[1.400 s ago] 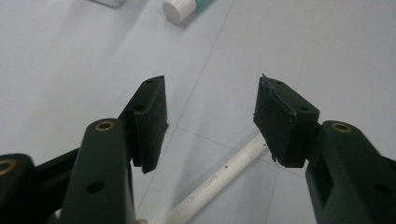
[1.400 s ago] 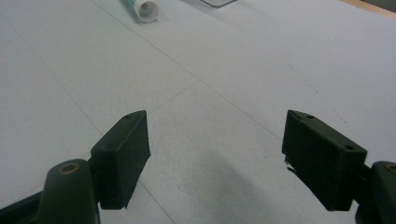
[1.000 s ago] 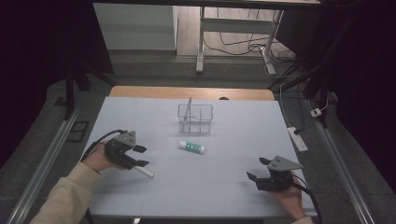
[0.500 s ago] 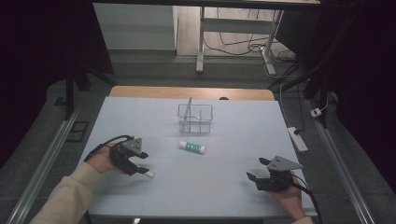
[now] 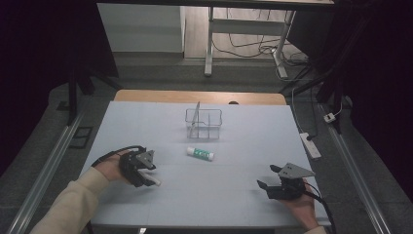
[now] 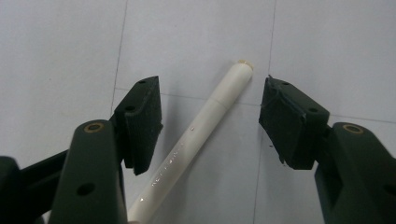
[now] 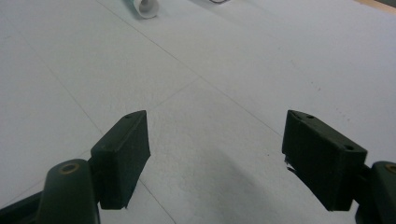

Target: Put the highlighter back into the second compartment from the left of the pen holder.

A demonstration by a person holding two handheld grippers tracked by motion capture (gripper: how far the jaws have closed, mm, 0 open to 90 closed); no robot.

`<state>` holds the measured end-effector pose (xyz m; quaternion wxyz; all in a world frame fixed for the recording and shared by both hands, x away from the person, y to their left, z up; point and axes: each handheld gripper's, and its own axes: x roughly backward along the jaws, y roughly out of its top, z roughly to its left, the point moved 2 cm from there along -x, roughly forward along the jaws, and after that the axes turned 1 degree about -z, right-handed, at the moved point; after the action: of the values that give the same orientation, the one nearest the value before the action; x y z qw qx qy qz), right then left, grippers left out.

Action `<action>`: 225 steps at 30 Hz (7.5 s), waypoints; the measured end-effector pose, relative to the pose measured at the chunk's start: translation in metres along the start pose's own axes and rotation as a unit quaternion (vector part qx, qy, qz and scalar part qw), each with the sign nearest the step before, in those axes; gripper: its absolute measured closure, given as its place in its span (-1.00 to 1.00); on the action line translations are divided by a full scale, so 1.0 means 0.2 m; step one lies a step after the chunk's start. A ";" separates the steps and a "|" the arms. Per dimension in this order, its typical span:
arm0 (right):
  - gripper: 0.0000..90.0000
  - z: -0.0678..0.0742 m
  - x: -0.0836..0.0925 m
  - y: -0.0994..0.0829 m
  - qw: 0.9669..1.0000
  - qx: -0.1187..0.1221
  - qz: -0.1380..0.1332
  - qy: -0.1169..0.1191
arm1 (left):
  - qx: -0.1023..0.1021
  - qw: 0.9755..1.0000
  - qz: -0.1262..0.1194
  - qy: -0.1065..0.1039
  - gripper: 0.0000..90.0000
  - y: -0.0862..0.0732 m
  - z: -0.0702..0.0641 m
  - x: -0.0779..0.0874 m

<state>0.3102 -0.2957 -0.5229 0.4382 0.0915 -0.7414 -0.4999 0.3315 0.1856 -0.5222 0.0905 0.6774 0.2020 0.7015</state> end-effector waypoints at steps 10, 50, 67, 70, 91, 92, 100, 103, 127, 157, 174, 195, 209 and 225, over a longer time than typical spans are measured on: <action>-0.49 0.00 0.00 0.00 1.000 -0.001 0.001 0.000 | -0.034 0.999 0.038 0.005 0.00 0.01 -0.01 -0.04; -0.49 -0.01 0.01 0.00 1.000 -0.001 -0.002 -0.003 | -0.033 0.999 -0.032 0.015 0.75 0.05 0.01 0.06; -0.49 -0.01 0.00 0.00 1.000 -0.002 -0.004 -0.001 | 0.064 0.991 -0.090 0.072 0.75 0.09 0.10 0.21; -0.49 -0.01 0.01 0.00 1.000 -0.002 -0.003 -0.001 | 0.070 0.990 -0.097 0.080 0.75 0.10 0.10 0.22; -0.49 -0.01 0.01 0.00 1.000 -0.002 -0.005 -0.004 | 0.149 0.965 -0.178 0.124 0.74 0.15 0.15 0.30; -0.49 -0.01 0.01 0.00 1.000 -0.002 -0.005 -0.004 | 0.152 0.963 -0.181 0.128 0.74 0.15 0.15 0.30; -0.49 -0.01 0.01 0.00 1.000 -0.002 -0.005 -0.005 | 0.164 0.952 -0.208 0.153 0.74 0.16 0.15 0.34; -0.49 -0.01 0.01 0.01 1.000 -0.003 -0.005 -0.005 | 0.167 0.948 -0.219 0.158 0.74 0.16 0.16 0.34; -0.48 -0.01 0.01 0.01 1.000 -0.001 -0.007 -0.005 | 0.177 0.918 -0.306 0.179 0.74 0.26 0.20 0.40; -0.48 -0.01 0.01 0.01 1.000 -0.001 -0.004 -0.006 | 0.180 0.893 -0.382 0.158 0.74 0.49 0.30 0.42; -0.48 -0.01 0.01 0.00 1.000 -0.002 -0.002 -0.007 | 0.183 0.890 -0.387 0.156 0.74 0.59 0.36 0.41; -0.48 -0.01 0.02 0.00 1.000 0.000 -0.001 -0.011 | 0.193 0.884 -0.394 0.161 0.74 0.72 0.46 0.35; -0.48 -0.01 0.02 0.00 1.000 -0.003 -0.004 -0.010 | 0.193 0.883 -0.396 0.165 0.74 0.73 0.49 0.34; -0.49 -0.02 0.02 0.00 1.000 -0.003 -0.005 -0.008 | 0.196 0.876 -0.412 0.154 0.74 0.85 0.61 0.31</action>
<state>0.3098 -0.3009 -0.5206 0.4303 0.0894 -0.7428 -0.5051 0.4726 0.0764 -0.3960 0.2044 0.4204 0.6078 0.6420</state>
